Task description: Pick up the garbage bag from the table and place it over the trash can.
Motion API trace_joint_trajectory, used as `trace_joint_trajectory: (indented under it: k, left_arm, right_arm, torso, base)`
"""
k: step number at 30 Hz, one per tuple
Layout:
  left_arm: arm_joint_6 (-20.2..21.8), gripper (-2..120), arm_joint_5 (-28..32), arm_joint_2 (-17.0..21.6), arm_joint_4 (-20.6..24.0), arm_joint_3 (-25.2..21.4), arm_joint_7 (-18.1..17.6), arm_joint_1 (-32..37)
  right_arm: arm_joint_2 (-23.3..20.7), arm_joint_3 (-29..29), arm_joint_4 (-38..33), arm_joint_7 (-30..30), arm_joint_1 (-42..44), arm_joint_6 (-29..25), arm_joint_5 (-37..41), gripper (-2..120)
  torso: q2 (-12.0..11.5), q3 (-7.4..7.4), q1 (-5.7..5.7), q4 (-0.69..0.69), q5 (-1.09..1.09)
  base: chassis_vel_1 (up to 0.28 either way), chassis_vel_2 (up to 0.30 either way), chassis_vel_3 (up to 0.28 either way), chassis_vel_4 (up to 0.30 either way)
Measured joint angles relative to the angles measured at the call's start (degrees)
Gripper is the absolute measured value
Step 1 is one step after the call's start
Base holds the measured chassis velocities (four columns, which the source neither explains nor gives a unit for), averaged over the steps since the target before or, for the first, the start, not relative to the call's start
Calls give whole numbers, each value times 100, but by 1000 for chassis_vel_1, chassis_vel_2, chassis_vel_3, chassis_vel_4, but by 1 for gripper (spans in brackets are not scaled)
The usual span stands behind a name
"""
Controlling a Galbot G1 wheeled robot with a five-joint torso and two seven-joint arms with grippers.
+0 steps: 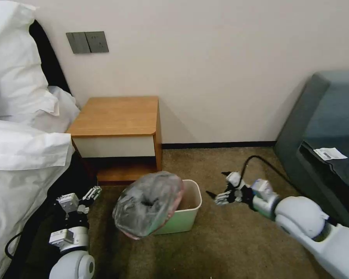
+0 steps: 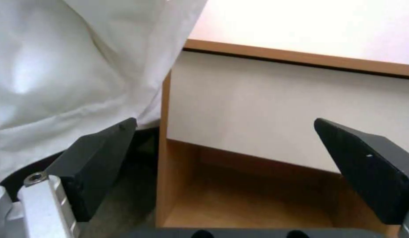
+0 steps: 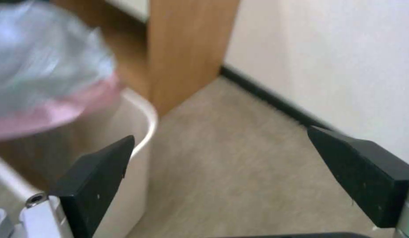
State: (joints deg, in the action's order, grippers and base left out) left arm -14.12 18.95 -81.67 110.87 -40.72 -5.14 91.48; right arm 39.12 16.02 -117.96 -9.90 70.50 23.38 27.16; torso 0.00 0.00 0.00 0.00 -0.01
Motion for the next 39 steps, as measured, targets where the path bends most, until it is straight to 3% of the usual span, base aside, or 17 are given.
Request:
trace_joint_trajectory:
  k: [2, 5, 6, 9, 10, 12, 18, 20, 21, 24, 26, 30, 39]
  left_arm:
    - [179, 100, 214, 124, 182, 1, -19, 88]
    - [787, 100, 1030, 443, 819, 34, -97, 272]
    - [787, 100, 1030, 443, 819, 34, -97, 272]
    - [1533, 100, 2045, 664, 1710, 138, -137, 501]
    - [1533, 100, 2045, 664, 1710, 138, -137, 501]
    - [1897, 99, 2202, 776, 2138, 251, -42, 674]
    - [2289, 96, 1875, 936, 2376, 487, 47, 848]
    - [2924, 94, 2029, 1039, 2530, 620, -140, 905]
    - [2924, 94, 2029, 1039, 2530, 620, -140, 905]
    - [3489, 92, 1978, 1120, 2265, 854, -138, 855]
    - [3533, 95, 1853, 1129, 2059, 953, -80, 803]
    - [3347, 100, 1724, 1100, 1549, 1270, -79, 674]
    - [3320, 100, 1904, 897, 1096, 1372, -362, 486]
  right_arm:
    - [124, 157, -50, 86, 55, -75, 8, 100]
    - [589, 383, -146, 291, 90, -403, -160, 100]
    - [589, 383, -146, 291, 90, -403, -160, 100]
    - [1368, 541, -215, 535, 176, -834, -490, 100]
    - [1368, 541, -215, 535, 176, -834, -490, 100]
    - [1978, 700, -293, 758, 311, -1025, -585, 100]
    - [2523, 952, -328, 1121, 503, -1162, -520, 100]
    - [2650, 1159, -328, 1121, 635, -1247, -484, 100]
    - [2650, 1159, -328, 1121, 635, -1247, -484, 100]
    - [2703, 1294, -377, 1085, 734, -1351, -445, 100]
    - [2715, 1297, -394, 1078, 745, -1357, -438, 100]
    - [2747, 1272, -439, 1068, 782, -1358, -439, 100]
    - [2751, 1254, -442, 1036, 881, -1375, -487, 100]
  torso:
    - [0, 0, 0, 0, 0]
    - [0, 0, 0, 1, -1]
    - [0, 0, 0, 1, -1]
    - [0, 0, 0, 2, 2]
    - [0, 0, 0, 2, 2]
    - [0, 0, 0, 1, 1]
    - [0, 0, 0, 2, -1]
    - [0, 0, 0, 0, 0]
    - [0, 0, 0, 0, 0]
    - [0, 0, 0, 0, 1]
    - [0, 0, 0, 0, 0]
    - [0, 0, 0, 0, 0]
    - [0, 0, 0, 1, 1]
  base:
    - [0, 0, 0, 0]
    - [0, 0, 0, 0]
    - [0, 0, 0, 0]
    - [0, 0, 0, 0]
    - [0, 0, 0, 0]
    - [0, 0, 0, 0]
    - [0, 0, 0, 0]
    - [0, 0, 0, 0]
    - [0, 0, 0, 0]
    - [0, 0, 0, 0]
    - [0, 0, 0, 0]
    - [0, 0, 0, 0]
    - [0, 0, 0, 0]
